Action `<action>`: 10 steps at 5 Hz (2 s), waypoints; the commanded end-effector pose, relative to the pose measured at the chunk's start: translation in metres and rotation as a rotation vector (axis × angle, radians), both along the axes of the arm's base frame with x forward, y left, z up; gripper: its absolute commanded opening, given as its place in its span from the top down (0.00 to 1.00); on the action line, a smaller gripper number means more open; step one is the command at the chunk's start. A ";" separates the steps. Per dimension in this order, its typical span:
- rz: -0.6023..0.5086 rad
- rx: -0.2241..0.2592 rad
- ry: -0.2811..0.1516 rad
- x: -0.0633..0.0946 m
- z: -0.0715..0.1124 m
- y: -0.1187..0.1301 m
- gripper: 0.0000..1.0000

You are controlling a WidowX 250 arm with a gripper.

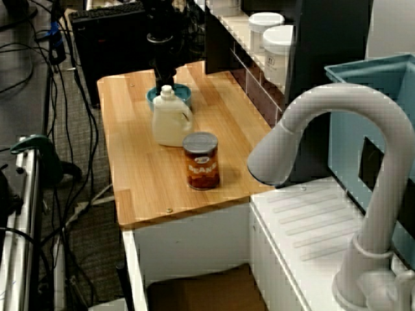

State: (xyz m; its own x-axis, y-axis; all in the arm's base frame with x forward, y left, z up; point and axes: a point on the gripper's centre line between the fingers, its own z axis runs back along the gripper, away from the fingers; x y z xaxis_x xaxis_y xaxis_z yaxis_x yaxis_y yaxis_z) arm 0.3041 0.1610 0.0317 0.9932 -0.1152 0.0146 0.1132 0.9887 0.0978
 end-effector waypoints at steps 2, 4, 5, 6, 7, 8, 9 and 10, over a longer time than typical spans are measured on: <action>0.008 -0.019 -0.035 -0.003 0.028 0.003 1.00; 0.010 -0.101 -0.074 -0.002 0.066 0.000 1.00; 0.021 -0.125 -0.104 0.000 0.085 0.002 1.00; 0.034 -0.105 -0.141 -0.001 0.100 0.001 1.00; 0.048 -0.055 -0.183 -0.003 0.111 -0.003 1.00; 0.062 -0.039 -0.212 -0.004 0.121 -0.005 1.00; 0.060 -0.064 -0.208 -0.006 0.128 -0.006 1.00; 0.066 -0.067 -0.211 -0.006 0.137 -0.015 1.00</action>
